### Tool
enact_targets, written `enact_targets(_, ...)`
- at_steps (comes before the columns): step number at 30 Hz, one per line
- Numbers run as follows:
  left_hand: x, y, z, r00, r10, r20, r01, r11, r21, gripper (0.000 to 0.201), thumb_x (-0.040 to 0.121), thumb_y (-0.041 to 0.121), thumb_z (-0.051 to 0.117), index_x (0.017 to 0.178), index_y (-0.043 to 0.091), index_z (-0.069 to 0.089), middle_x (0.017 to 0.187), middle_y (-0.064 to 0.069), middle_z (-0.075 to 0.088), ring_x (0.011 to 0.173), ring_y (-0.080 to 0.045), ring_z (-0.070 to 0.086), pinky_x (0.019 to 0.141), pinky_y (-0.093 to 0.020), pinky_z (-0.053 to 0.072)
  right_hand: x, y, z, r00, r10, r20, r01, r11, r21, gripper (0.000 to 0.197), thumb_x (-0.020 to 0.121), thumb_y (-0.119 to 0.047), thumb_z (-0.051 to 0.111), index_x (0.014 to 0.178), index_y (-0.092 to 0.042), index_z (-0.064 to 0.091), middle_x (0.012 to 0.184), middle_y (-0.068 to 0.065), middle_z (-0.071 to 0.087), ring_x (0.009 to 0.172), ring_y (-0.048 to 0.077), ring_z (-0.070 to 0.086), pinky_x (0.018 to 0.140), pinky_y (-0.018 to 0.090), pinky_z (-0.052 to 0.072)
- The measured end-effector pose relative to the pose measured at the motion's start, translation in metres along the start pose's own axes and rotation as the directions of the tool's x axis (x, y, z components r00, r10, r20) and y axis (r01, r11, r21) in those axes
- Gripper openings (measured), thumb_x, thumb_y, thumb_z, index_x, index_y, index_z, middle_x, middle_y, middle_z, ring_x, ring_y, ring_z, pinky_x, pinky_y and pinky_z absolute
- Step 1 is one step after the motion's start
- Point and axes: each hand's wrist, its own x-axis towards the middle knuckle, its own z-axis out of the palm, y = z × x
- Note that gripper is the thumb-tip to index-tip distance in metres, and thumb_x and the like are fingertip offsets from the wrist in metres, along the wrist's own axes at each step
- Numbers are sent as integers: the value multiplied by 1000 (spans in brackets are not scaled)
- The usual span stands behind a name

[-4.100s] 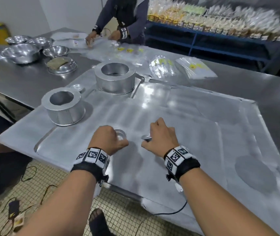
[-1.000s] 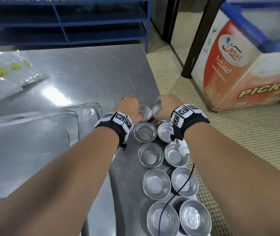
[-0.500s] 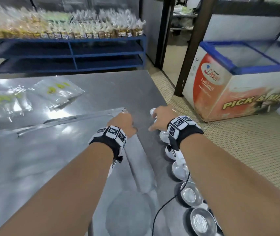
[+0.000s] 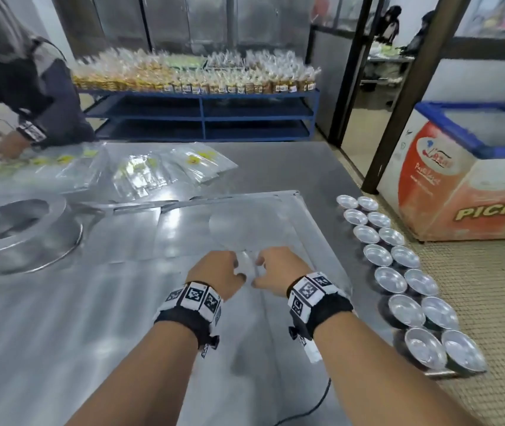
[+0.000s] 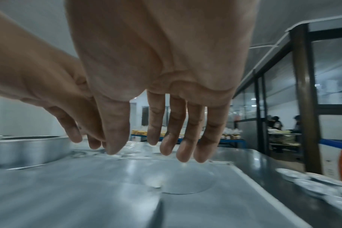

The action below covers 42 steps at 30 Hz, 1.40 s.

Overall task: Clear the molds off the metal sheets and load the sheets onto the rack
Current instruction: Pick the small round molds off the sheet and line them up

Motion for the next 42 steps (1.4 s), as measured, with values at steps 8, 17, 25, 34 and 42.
enact_targets(8,-93,-97,-5,967,-240,-86,237,971,-41,39,89,44,60,123,25,60,123,3,60,113,-18,57,94,-36,49,-25,-90,48,962,-253,100,263,959,-105,48,88,-38,69,131,-21,57,131,3,57,115,23,59,96,35,48)
enact_targets(17,-177,-205,-48,847,-483,-221,465,875,-130,37,88,47,61,120,29,61,121,5,61,111,-17,58,92,-37,51,-31,-224,90,866,-458,199,489,860,-146,46,82,-40,71,124,-23,61,124,5,60,106,26,64,90,35,53)
enact_targets(25,-221,-357,-131,729,-599,-332,570,799,-190,24,82,38,57,99,25,68,101,0,68,100,-26,64,87,-39,54,12,-391,125,782,-585,216,619,768,-163,46,84,-37,72,126,-20,62,123,4,63,112,24,61,93,39,53)
enact_targets(34,-230,-564,-212,673,-682,-287,655,729,-199,38,84,13,50,114,28,66,115,-5,68,105,-28,63,91,-42,53,112,-563,177,789,-568,236,611,764,-205,40,79,-28,76,117,-19,68,113,5,68,101,24,66,85,33,55)
enact_targets(42,-186,-695,-193,786,-617,-43,612,785,-96,61,81,-2,64,135,23,54,134,-5,58,122,-24,55,101,-37,47,214,-649,254,764,-538,355,634,727,-262,56,76,-23,81,127,-24,59,121,4,64,103,23,65,92,38,55)
